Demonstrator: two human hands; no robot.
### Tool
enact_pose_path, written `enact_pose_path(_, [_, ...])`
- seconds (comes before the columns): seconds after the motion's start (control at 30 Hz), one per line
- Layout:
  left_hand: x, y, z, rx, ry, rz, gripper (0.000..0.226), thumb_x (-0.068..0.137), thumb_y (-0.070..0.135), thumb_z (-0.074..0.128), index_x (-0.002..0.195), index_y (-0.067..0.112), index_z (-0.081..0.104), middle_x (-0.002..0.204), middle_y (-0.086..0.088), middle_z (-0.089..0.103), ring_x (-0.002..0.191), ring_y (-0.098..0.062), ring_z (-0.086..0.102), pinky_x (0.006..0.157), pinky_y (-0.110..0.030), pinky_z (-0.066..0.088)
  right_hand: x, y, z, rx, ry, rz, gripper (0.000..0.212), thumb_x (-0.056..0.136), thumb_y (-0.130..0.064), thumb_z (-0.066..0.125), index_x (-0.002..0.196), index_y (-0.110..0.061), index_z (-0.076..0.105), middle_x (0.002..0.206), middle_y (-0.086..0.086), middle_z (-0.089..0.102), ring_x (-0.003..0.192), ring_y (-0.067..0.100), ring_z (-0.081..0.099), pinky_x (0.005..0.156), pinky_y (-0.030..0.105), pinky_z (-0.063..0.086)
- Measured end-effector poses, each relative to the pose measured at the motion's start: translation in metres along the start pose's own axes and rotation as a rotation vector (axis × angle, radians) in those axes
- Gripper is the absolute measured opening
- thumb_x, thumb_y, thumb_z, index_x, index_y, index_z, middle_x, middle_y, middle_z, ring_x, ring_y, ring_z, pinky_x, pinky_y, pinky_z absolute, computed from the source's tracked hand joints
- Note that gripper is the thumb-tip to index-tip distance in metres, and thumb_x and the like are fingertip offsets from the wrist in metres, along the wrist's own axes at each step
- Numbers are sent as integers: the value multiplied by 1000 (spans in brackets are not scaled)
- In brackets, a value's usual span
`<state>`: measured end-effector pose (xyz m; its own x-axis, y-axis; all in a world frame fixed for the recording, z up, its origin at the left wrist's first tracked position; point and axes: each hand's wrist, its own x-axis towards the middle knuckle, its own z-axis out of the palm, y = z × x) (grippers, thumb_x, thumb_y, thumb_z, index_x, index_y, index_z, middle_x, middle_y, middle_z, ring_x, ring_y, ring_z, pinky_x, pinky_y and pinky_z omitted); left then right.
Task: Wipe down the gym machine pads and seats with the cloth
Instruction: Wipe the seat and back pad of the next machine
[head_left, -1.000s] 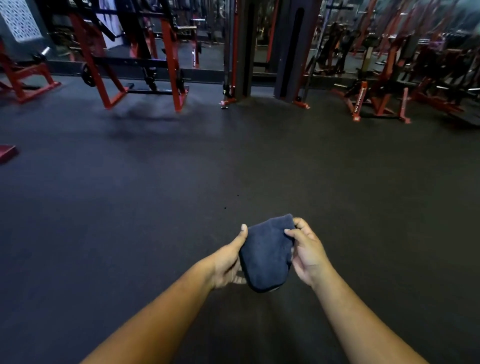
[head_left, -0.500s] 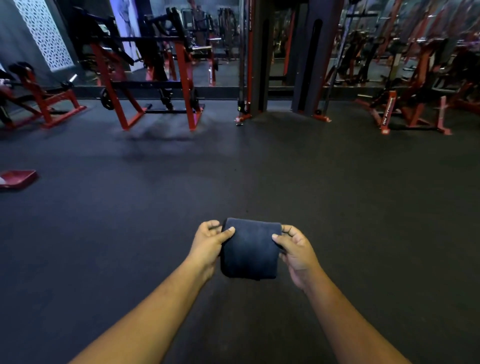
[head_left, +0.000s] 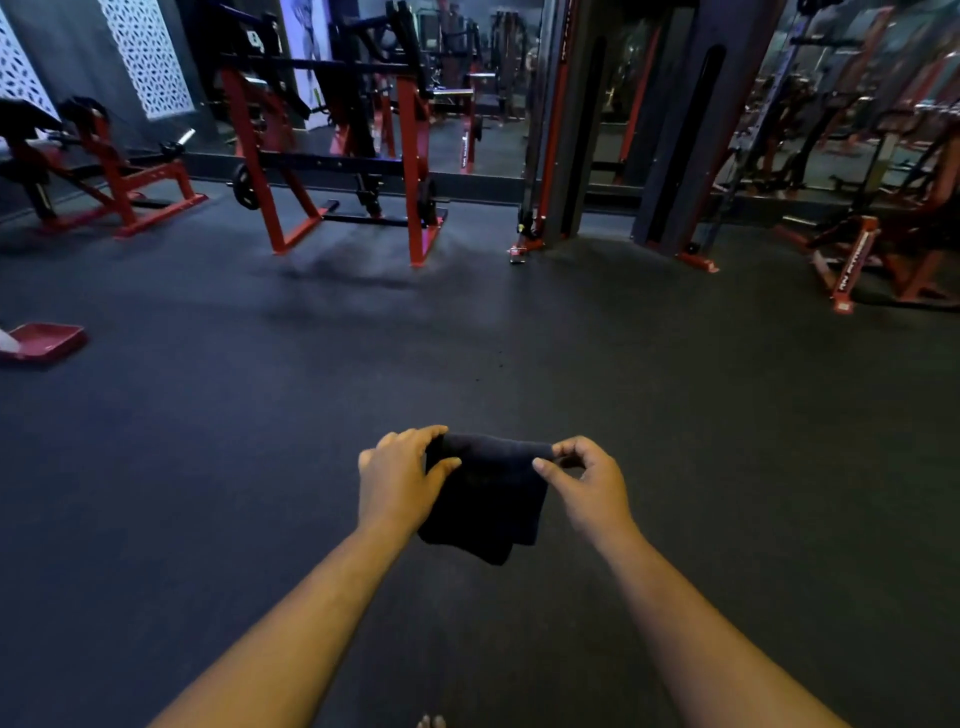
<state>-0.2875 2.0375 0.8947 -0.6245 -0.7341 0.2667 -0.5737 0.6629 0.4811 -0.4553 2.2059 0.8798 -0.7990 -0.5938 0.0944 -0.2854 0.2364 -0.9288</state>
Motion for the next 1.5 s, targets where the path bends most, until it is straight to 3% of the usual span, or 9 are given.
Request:
enact_pose_path(0.23, [160,-24,24,-513,-162,-83,30,88,23,78,116,29,68,110,15,69,106,-8,65,95,-34,55,143,-8,38,-58,19,18,28,77,-15,89,77,-16,61,95,3,68,92,19,65,83,36,52])
enact_pose_path(0.33, [222,-16,28,-774,-213,-154,34,91,12,75,121,23,66,115,10,68,109,-9,66,87,-23,56,194,-14,44,61,32,95,26,81,-15,85,78,-10,60,80,1,67,76,17,60,69,31,47])
enact_pose_path(0.43, [273,-3,41,-947,-239,-205,39,92,5,73,125,25,64,121,7,67,112,-5,63,90,-20,53,234,-15,54,430,-21,351,26,95,-41,69,91,-15,67,87,1,74,84,23,65,74,37,48])
enact_pose_path(0.57, [352,11,79,-1053,-316,-114,53,90,-4,69,130,29,62,123,1,69,117,-11,64,101,-30,54,316,15,65,568,-268,689,70,92,-80,39,117,-25,73,115,4,77,114,27,68,105,48,46])
enact_pose_path(0.77, [446,13,133,-1245,-304,-460,40,97,14,66,136,20,59,118,-11,71,107,-21,70,94,-36,56,460,23,73,679,-274,510,23,100,-15,58,121,-16,68,109,9,76,95,20,71,82,37,53])
enact_pose_path(0.9, [518,0,167,-1105,-575,-741,55,92,57,61,112,6,70,106,-20,76,99,-32,72,97,-49,52,553,21,78,561,-367,438,23,99,-12,60,118,-22,69,116,6,75,105,19,68,86,36,49])
enact_pose_path(1.1, [634,-5,213,-1187,-685,-829,45,95,45,66,118,6,73,115,-16,75,103,-28,73,87,-38,57,679,24,97,526,-407,344,28,99,1,51,114,-17,66,108,4,76,102,16,70,86,36,51])
enact_pose_path(1.3, [774,-37,254,-1082,-266,-560,51,89,12,77,135,13,56,122,-3,70,108,-14,68,70,-20,55,807,34,123,422,-251,216,23,92,7,63,110,-7,66,100,7,76,94,18,70,83,28,55])
enact_pose_path(1.5, [931,-60,258,-554,-406,-42,75,84,15,83,146,31,45,139,9,54,128,-8,53,106,-28,47,939,26,157,365,-113,178,23,87,10,69,103,-7,66,96,10,77,91,17,70,83,30,53])
